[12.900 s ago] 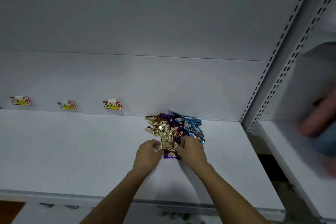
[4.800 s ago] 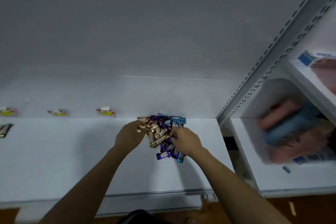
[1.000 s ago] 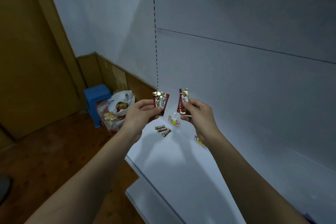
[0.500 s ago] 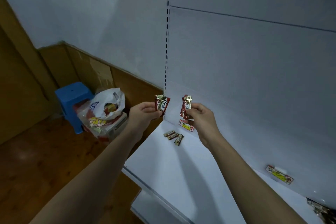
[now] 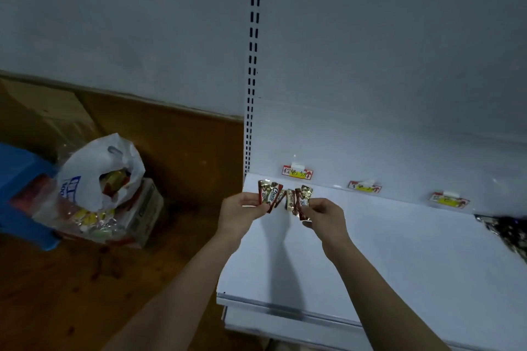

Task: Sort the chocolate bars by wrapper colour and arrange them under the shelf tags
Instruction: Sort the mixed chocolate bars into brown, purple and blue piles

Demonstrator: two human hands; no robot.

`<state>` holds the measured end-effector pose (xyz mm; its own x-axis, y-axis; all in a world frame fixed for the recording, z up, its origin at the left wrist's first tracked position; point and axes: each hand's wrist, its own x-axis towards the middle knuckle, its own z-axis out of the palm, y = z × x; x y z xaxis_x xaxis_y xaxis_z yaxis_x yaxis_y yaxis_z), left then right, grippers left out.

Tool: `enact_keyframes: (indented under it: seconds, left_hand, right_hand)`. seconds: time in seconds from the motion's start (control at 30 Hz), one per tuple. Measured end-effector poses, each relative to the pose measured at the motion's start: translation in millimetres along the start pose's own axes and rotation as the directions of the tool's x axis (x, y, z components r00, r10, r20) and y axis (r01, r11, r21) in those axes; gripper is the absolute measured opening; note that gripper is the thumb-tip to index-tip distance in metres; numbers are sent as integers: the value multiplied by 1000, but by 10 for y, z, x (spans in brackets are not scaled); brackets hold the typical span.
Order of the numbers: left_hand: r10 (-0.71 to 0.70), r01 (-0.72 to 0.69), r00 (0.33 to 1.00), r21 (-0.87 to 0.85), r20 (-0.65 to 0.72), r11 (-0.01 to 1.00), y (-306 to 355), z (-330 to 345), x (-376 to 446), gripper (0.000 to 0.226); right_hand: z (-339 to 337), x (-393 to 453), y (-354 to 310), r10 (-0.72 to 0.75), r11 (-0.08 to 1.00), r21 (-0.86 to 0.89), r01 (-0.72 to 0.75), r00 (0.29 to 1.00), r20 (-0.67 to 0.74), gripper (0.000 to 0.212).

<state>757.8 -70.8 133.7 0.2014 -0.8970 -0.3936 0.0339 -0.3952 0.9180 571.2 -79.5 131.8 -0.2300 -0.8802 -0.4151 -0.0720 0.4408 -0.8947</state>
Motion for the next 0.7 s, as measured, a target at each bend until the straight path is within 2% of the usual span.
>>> enact_keyframes:
  seconds: [0.17, 0.3, 0.47, 0.6, 0.7]
  left_hand:
    - [-29, 30, 1000, 101, -12, 994, -495, 143, 416, 20]
    - [64, -55, 998, 222, -30, 973, -735, 310, 791, 27]
    - [184, -162, 982, 343, -34, 925, -968, 574, 1202, 24]
    - [262, -202, 964, 539, -36, 817, -1061, 645, 1365, 24]
    - [300, -208, 954, 718, -1, 664, -1002, 588, 1372, 35]
  right_hand:
    - [102, 379, 481, -2, 994, -109, -2, 999, -33, 13]
    - [243, 809, 747, -49, 979, -204, 28, 994, -97, 6]
    - [445, 1272, 944, -193, 931, -336, 139, 972, -131, 9]
    - [546, 1402, 1018, -303, 841, -497, 215, 948, -102, 17]
    - [535, 1349, 949, -355, 799, -544, 255, 931, -86, 21]
